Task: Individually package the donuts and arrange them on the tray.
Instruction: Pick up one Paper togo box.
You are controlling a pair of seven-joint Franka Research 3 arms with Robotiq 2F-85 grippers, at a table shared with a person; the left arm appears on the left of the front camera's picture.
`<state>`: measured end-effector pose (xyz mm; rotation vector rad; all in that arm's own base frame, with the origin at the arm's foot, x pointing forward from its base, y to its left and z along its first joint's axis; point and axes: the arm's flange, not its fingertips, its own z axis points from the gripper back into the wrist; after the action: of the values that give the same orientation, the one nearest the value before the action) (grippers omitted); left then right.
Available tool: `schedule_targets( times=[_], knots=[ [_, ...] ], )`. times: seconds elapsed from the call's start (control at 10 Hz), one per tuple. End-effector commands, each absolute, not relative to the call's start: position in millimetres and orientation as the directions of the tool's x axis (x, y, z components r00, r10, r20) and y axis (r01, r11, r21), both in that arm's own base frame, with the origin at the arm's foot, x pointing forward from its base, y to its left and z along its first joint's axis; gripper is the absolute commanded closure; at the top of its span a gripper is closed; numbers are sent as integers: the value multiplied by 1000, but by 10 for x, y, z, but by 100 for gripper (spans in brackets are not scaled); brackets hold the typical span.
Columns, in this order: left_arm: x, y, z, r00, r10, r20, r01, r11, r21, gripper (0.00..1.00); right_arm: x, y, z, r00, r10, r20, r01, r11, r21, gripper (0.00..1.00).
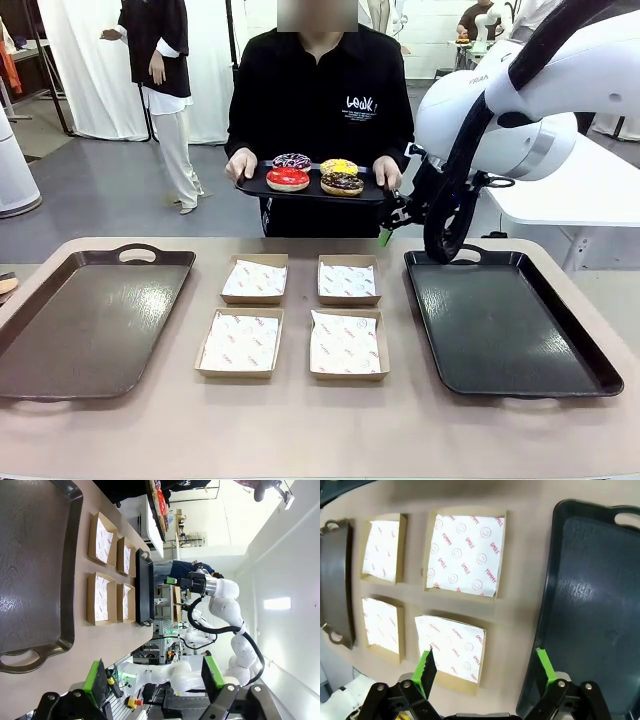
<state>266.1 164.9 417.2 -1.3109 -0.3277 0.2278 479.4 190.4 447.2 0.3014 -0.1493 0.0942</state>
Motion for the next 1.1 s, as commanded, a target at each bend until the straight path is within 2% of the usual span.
schedule_targets(
  times=[0.0, 0.1, 1.0],
  knots=[
    [2661, 1657, 4191, 929, 354, 108, 25, 232, -972, 0, 4714, 1819, 4563, 983, 83, 162, -135, 929, 344, 0],
    [2661, 1657, 4191, 929, 354, 108, 25, 232, -972, 0, 4794, 1904, 4472, 985, 70, 160, -115, 951, 288, 0],
    [2661, 1657, 4191, 929, 354, 108, 25, 232, -972, 0, 4787, 1893, 4488, 984, 74, 159, -119, 947, 297, 0]
  ],
)
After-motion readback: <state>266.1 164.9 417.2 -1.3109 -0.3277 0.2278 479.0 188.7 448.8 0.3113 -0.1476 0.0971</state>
